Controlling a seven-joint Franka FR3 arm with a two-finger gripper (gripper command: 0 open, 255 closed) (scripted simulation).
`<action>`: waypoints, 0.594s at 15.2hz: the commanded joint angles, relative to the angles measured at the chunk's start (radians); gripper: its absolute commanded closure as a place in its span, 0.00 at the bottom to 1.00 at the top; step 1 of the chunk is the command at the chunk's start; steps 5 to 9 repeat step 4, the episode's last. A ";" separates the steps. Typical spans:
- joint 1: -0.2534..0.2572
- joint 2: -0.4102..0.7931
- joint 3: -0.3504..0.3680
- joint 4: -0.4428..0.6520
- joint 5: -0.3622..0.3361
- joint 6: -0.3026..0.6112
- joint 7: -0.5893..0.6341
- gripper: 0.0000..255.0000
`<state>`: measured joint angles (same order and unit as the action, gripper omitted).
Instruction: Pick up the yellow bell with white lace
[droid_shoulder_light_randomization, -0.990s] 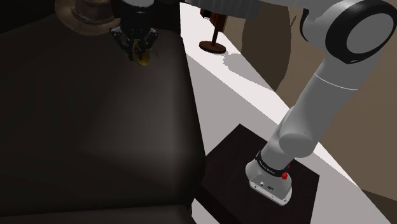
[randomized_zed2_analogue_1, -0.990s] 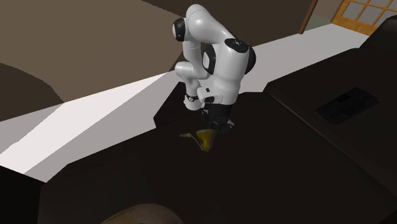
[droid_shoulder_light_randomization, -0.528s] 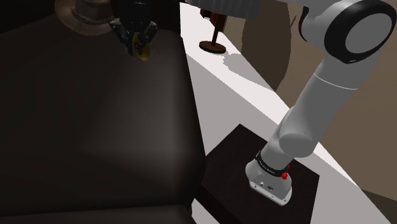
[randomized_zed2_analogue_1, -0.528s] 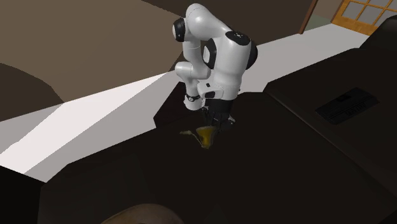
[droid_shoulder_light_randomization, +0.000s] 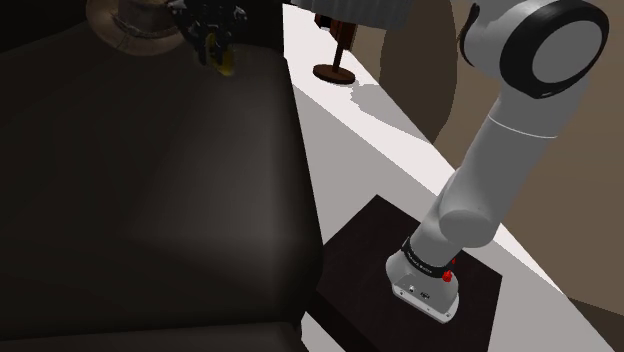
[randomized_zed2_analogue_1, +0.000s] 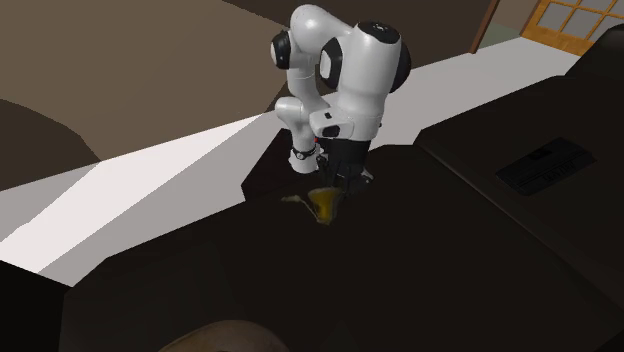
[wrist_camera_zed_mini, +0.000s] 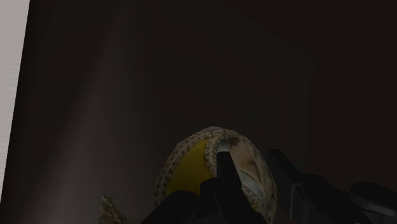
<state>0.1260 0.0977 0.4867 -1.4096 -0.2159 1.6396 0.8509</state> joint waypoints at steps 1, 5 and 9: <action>0.004 0.010 0.002 0.038 -0.005 -0.030 -0.001 1.00; 0.007 0.018 0.003 0.064 -0.010 -0.049 -0.002 1.00; 0.007 0.018 0.003 0.064 -0.010 -0.049 -0.002 1.00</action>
